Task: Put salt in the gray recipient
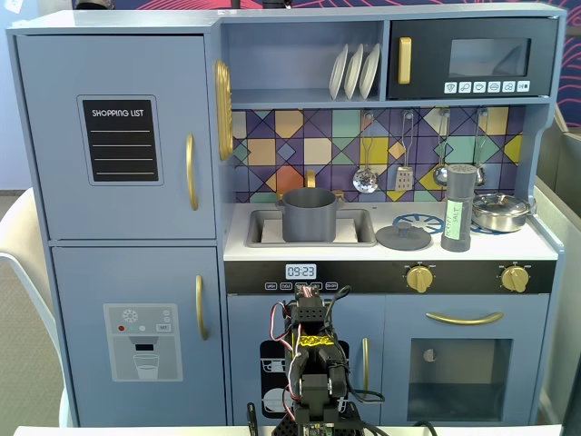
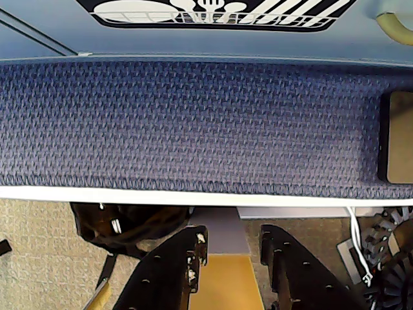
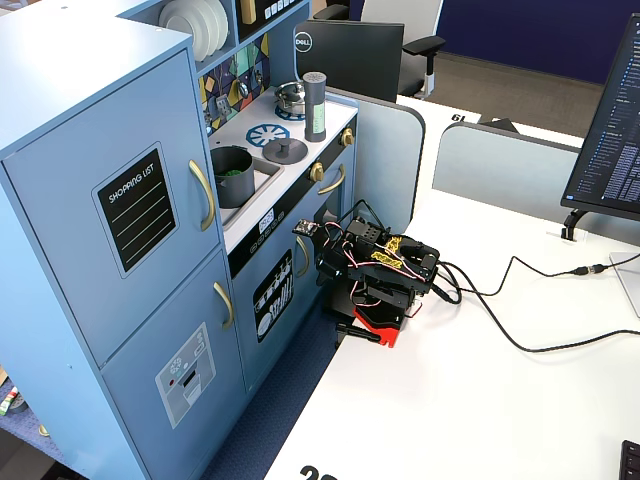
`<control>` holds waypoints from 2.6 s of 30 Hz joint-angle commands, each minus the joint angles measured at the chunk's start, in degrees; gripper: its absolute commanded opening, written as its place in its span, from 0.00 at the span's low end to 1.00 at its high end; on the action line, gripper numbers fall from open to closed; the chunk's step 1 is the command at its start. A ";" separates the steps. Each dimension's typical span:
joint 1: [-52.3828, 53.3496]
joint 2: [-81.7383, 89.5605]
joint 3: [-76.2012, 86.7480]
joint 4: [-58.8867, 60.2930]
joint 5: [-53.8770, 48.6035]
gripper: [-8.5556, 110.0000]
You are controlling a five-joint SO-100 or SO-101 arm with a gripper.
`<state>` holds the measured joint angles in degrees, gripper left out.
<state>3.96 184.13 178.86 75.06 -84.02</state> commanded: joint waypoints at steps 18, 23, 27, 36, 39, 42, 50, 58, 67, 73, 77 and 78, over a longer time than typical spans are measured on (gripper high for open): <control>4.57 0.35 -9.49 0.44 -2.55 0.07; 13.27 -3.34 -23.12 1.41 -6.77 0.07; 22.94 -10.02 -36.04 -0.18 -4.22 0.07; 42.28 -20.04 -51.15 -26.10 -3.34 0.07; 45.00 -23.55 -51.59 -36.39 -4.92 0.07; 45.88 -27.77 -53.26 -42.19 -5.98 0.12; 49.57 -40.87 -55.20 -62.05 -4.31 0.42; 50.54 -54.14 -60.82 -69.35 0.53 0.57; 50.10 -68.03 -66.97 -79.45 1.49 0.57; 48.96 -78.75 -77.17 -80.42 0.97 0.55; 48.52 -84.73 -83.85 -80.07 0.62 0.54; 48.34 -85.96 -85.25 -80.07 0.62 0.53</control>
<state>53.61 100.99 102.22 -3.87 -83.50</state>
